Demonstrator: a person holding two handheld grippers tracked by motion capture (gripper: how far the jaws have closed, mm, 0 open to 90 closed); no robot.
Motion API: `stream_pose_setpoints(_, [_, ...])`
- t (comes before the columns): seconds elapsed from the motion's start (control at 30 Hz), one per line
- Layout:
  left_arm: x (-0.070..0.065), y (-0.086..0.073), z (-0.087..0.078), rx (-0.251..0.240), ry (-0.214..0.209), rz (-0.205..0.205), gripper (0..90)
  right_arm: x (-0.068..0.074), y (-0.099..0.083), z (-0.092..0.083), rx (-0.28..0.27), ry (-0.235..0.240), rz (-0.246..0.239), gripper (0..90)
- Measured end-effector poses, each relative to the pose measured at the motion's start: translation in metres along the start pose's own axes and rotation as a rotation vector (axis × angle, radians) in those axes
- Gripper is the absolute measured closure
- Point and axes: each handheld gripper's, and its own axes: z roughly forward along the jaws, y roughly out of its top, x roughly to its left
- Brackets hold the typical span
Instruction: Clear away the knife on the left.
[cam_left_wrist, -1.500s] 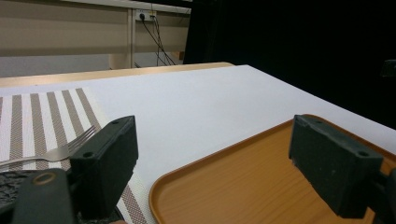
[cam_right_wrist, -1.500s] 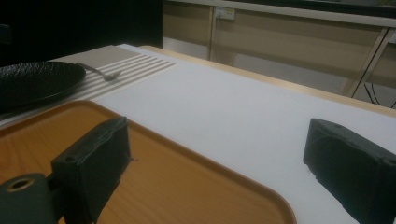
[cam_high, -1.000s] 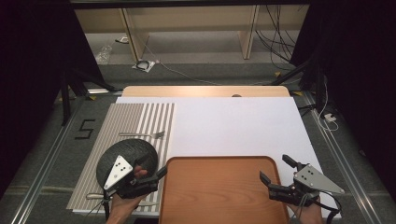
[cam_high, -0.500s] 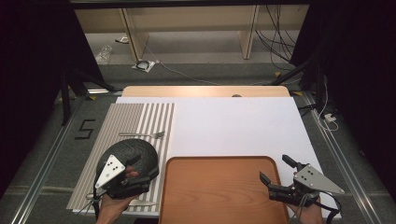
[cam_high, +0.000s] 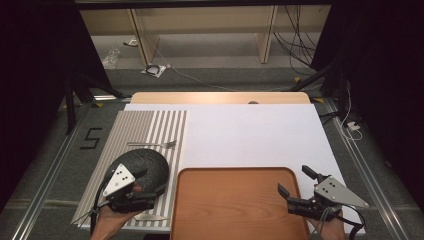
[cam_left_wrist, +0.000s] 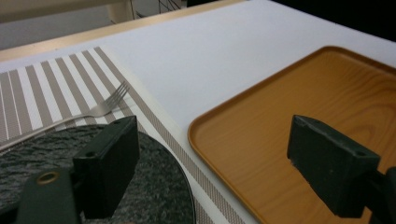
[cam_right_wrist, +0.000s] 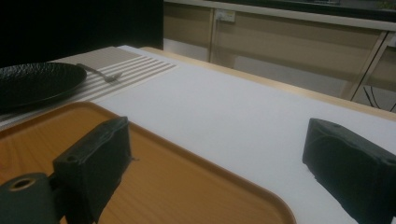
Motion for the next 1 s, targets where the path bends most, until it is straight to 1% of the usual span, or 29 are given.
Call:
stream_pose_setpoints(0.17, [0.001,0.0,0.0,0.088,-0.004,0.024,17.6,0.0,0.001,-0.001,-0.002,0.001,0.0,9.1])
stream_pose_setpoints(0.23, [0.0,0.0,0.0,0.106,0.004,0.034,17.6,0.0,0.001,-0.001,0.008,-0.001,-0.001,9.1])
stream_pose_setpoints(0.27, [0.0,0.001,0.0,0.132,-0.004,0.042,17.6,0.0,0.001,-0.001,0.005,0.001,0.0,9.1])
stream_pose_setpoints(0.3, [0.0,0.002,0.001,0.146,-0.002,0.049,17.6,0.0,0.001,-0.001,-0.001,0.001,0.0,9.1])
stream_pose_setpoints(0.33, [0.0,0.002,0.001,0.146,-0.002,0.049,17.6,0.0,0.002,-0.001,-0.004,0.004,-0.001,9.1])
stream_pose_setpoints(0.37, [0.001,0.004,0.002,0.162,0.002,0.056,17.6,0.0,0.002,-0.001,-0.004,0.004,-0.001,9.1])
stream_pose_setpoints(0.43, [0.0,0.007,0.003,0.194,-0.005,0.07,17.6,0.0,0.002,0.0,0.0,0.007,-0.002,9.1])
stream_pose_setpoints(0.47, [0.0,0.01,0.003,0.223,0.004,0.104,17.6,0.001,0.002,0.0,-0.001,0.01,-0.002,9.1])
stream_pose_setpoints(0.5, [0.0,0.01,0.003,0.223,0.004,0.104,17.7,0.001,0.002,0.0,-0.001,0.01,-0.002,9.1])
stream_pose_setpoints(0.53, [0.0,0.01,0.003,0.234,0.008,0.114,17.7,0.001,0.002,0.0,-0.005,0.009,-0.001,9.1])
stream_pose_setpoints(0.63, [0.004,0.01,0.0,0.257,0.009,0.113,18.0,0.002,0.002,0.001,-0.004,0.014,-0.003,9.1])
stream_pose_setpoints(0.67, [0.006,0.01,-0.001,0.269,0.012,0.121,18.0,0.002,0.002,0.001,-0.004,0.014,-0.003,9.1])
stream_pose_setpoints(0.7, [0.009,0.009,-0.004,0.281,0.017,0.117,18.0,0.002,0.002,0.001,-0.002,0.014,-0.006,9.1])
stream_pose_setpoints(0.77, [0.01,0.008,-0.005,0.286,0.017,0.112,18.2,0.002,0.002,0.001,-0.004,0.014,-0.006,9.1])
stream_pose_setpoints(0.93, [0.015,-0.002,-0.01,0.331,0.024,0.105,18.4,0.002,0.002,0.001,-0.002,0.018,-0.003,9.2])
stream_pose_setpoints(1.0, [0.016,-0.003,-0.01,0.338,0.023,0.106,18.4,0.002,0.002,0.002,0.002,0.02,0.0,9.3])
